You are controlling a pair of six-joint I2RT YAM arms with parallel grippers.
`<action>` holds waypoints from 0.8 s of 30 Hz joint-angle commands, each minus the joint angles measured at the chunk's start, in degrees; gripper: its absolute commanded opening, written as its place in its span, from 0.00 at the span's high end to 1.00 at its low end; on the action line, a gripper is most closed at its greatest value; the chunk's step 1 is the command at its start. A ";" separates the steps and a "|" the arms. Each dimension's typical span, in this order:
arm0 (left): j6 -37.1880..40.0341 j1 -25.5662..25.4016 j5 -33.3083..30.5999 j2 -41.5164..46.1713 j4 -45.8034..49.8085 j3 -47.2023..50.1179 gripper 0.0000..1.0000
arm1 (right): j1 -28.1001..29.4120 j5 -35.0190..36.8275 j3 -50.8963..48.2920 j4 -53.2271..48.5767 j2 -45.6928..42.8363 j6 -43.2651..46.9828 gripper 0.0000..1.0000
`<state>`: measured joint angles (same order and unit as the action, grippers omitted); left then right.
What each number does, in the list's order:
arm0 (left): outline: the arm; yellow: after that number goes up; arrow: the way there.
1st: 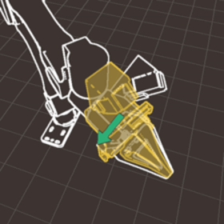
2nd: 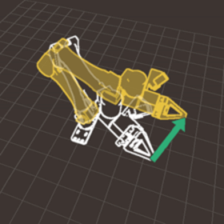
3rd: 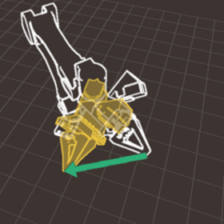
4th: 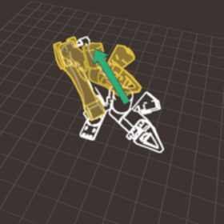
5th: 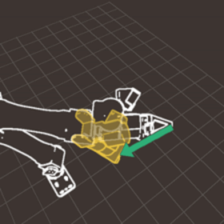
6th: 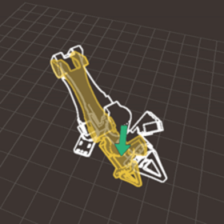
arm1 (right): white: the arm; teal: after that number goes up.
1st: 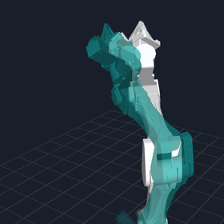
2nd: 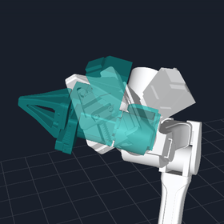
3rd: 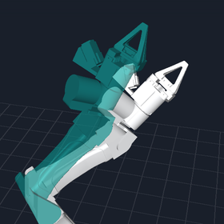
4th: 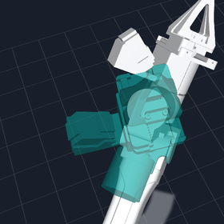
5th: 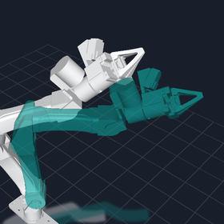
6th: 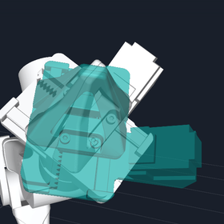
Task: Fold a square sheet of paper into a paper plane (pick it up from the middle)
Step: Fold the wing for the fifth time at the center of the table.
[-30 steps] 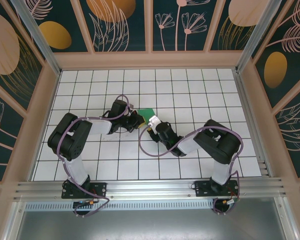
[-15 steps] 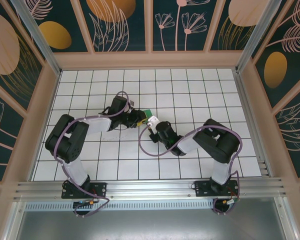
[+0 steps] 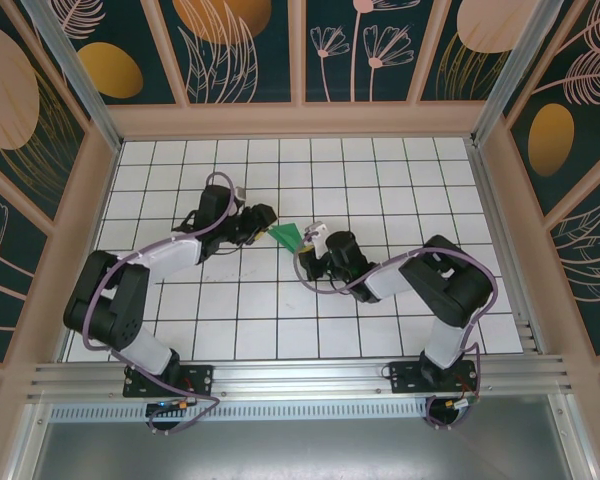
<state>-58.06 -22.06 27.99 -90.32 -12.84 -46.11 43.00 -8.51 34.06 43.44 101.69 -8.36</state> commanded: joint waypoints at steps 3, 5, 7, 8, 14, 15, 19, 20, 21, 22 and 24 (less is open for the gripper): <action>0.45 -0.02 0.78 3.03 -11.88 7.45 0.46 | -2.60 -11.11 0.30 0.42 -1.31 -12.90 1.00; 0.24 -0.21 1.93 3.06 -14.93 9.42 0.47 | -3.34 -13.03 0.45 1.00 -0.78 -16.16 1.00; 0.22 -0.59 2.60 2.62 -16.80 10.58 0.49 | -4.11 -15.53 0.65 1.83 0.09 -19.01 1.00; 0.23 -0.93 2.80 2.18 -17.63 10.98 0.50 | -4.63 -17.17 0.57 2.93 0.65 -20.48 1.00; -0.72 -2.86 3.98 -1.16 -22.94 12.09 0.55 | -6.51 -20.65 0.83 4.50 2.48 -27.08 1.00; -0.96 -3.27 4.32 -1.91 -23.78 11.88 0.56 | -6.61 -20.75 0.90 4.07 2.41 -27.76 1.00; -1.27 -4.54 5.57 -5.09 -26.10 10.47 0.61 | -7.26 -20.91 0.54 3.19 2.05 -30.81 1.00; -1.26 -4.78 5.83 -5.95 -26.45 9.98 0.62 | -7.65 -21.34 0.27 3.66 2.13 -31.76 1.00; -1.50 -5.04 6.13 -6.64 -26.82 9.52 0.63 | -7.95 -21.62 0.29 3.44 2.40 -32.64 1.00; -1.59 -5.31 6.44 -7.32 -27.41 9.16 0.64 | -8.26 -21.95 0.39 3.11 2.62 -33.26 1.00; -1.70 -5.69 7.03 -7.57 -28.24 8.59 0.65 | -8.83 -22.82 0.38 3.17 3.30 -34.78 1.00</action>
<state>-59.27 -27.16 32.97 -97.27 -36.62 -35.44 35.18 -28.77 34.09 45.21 103.46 -39.22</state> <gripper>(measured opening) 0.354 0.066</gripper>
